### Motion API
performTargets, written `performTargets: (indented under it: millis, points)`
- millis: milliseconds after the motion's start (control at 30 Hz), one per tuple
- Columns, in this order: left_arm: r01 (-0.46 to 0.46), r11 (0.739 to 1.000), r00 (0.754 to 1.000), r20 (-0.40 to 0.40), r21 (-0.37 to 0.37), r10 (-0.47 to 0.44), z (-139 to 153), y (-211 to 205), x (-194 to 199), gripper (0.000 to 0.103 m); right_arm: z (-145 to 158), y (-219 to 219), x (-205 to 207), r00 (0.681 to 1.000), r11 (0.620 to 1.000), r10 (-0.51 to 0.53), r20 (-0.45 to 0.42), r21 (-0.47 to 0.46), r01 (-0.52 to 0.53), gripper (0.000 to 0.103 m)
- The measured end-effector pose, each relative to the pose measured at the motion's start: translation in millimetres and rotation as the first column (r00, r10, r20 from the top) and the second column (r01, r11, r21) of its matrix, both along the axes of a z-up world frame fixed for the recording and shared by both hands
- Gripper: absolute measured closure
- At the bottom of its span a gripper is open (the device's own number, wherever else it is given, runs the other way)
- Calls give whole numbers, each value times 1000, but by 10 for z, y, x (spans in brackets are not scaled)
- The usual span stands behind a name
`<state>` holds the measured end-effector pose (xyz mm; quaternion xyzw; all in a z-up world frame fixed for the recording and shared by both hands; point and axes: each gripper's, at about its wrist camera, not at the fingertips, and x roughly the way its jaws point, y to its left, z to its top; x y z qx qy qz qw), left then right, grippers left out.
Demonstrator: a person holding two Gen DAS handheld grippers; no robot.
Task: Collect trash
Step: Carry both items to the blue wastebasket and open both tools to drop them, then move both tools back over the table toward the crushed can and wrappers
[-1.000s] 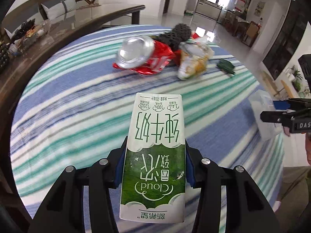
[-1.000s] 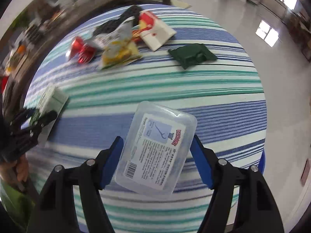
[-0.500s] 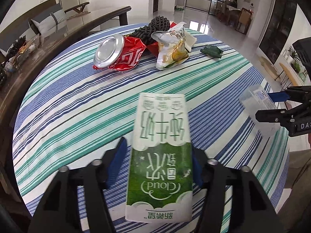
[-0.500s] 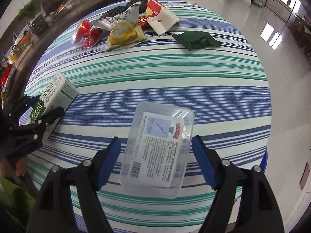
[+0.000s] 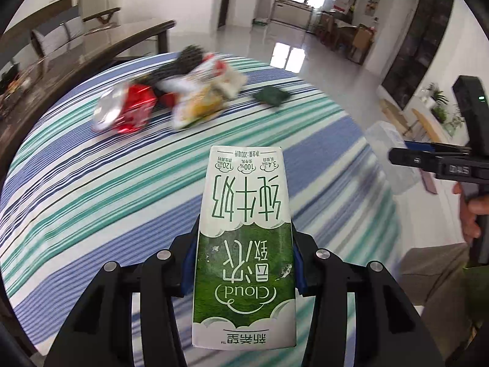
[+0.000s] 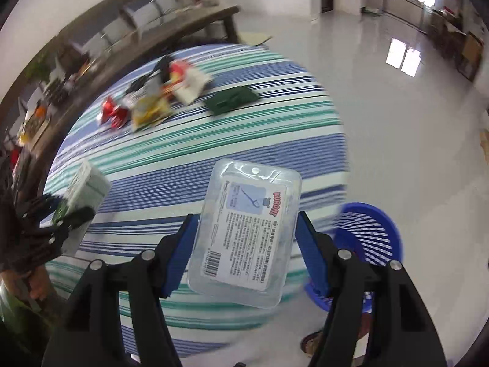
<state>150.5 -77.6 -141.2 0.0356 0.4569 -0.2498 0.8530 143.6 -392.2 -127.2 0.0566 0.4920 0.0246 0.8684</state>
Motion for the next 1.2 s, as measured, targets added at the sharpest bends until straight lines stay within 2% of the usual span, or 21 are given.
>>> performTargets:
  millis: [133,300,433,567,733,1000,1033,1067,1100,1200]
  points:
    - [124,990,992,13,-68,-123,268,-743,-105,56,69,-619,-145,994,994,-109,32,-14,109,39]
    - [250,964,968,18,-95,-249,395,-1705,-185,55,38,-1201,-301,976,978,-208,66,-16,210,39]
    - [320,943,947,-7,-92,-322,227,-2452,-224,55,-173,-1598,-355,957,960,-281,65,5,281,39]
    - [324,943,943,-50,-73,-328,-93,-2953,-190,55,-415,-1951,-428,940,940,-338,45,51,336,39]
    - [324,945,943,-66,-49,-326,-437,-3316,-153,54,-581,-2189,-449,932,927,-362,14,108,359,39]
    - [302,953,949,-85,-29,-303,-834,-3569,-71,54,-805,-2397,-314,922,906,-385,-30,178,384,37]
    - [303,952,949,-78,-34,-305,-869,-3606,-59,46,-835,-2437,-310,921,900,-389,-33,202,387,30]
    - [300,954,951,-72,-29,-301,-902,-3626,-43,27,-849,-2485,-322,917,891,-398,-34,224,395,23]
    - [288,957,955,-65,-21,-289,-924,-3641,-33,22,-844,-2519,-332,909,882,-416,-32,229,411,18]
    - [284,958,955,-75,-44,-287,-913,-3621,-30,22,-733,-2585,-405,900,876,-436,7,230,423,18]
